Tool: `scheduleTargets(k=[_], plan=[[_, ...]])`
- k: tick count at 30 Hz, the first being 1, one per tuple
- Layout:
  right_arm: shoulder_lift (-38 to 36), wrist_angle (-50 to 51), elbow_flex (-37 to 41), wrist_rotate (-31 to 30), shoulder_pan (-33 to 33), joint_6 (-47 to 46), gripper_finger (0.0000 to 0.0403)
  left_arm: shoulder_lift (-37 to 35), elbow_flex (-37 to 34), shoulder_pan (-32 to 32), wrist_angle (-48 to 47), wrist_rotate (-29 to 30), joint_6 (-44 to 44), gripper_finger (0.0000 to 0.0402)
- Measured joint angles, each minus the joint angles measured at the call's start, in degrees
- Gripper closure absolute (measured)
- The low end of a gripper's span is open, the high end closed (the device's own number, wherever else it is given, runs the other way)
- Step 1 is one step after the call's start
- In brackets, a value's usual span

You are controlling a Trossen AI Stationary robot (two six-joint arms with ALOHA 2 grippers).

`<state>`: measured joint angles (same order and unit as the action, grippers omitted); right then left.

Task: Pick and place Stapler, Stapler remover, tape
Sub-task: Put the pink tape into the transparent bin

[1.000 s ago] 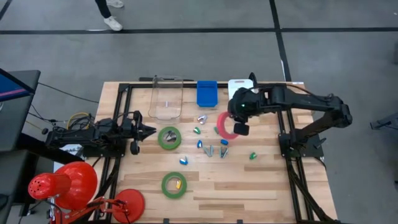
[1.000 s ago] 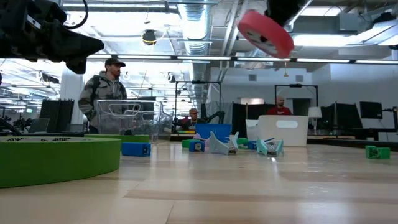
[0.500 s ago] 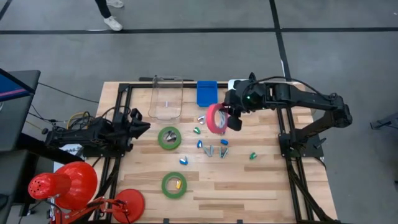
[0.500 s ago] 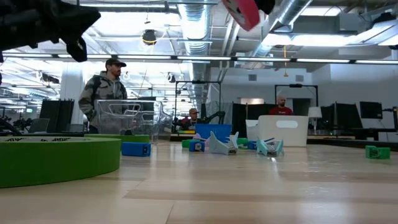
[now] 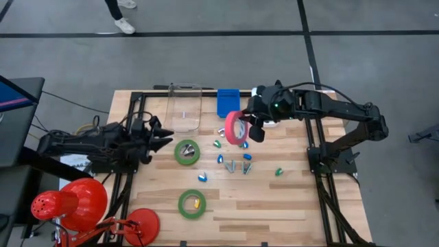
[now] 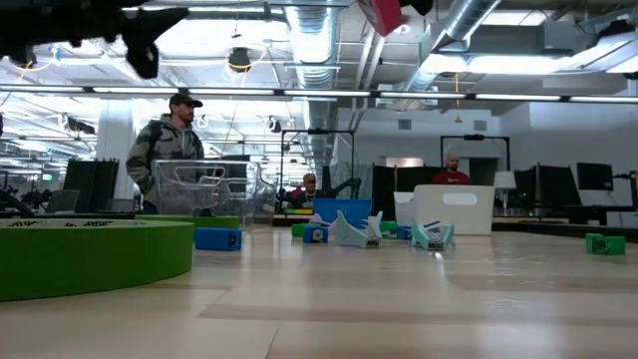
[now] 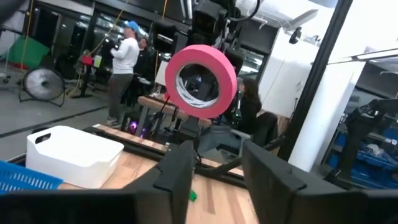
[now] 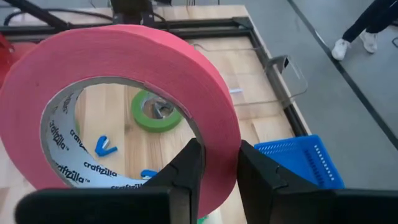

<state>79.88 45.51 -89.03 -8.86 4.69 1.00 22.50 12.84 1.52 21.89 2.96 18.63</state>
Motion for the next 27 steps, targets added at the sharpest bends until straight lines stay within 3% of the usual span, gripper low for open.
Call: scheduleTargets(k=[11,27], plan=[[0.00,-7.58,0.04,0.02,0.35,0.63,0.0332,15.79,10.45,0.00,8.19,-6.91,-0.28,0.0158],[0.02,-17.82,0.07,3.10,0.70,0.03,0.0331,31.75,23.34,0.00,11.14,-10.61,-2.27,0.0151]])
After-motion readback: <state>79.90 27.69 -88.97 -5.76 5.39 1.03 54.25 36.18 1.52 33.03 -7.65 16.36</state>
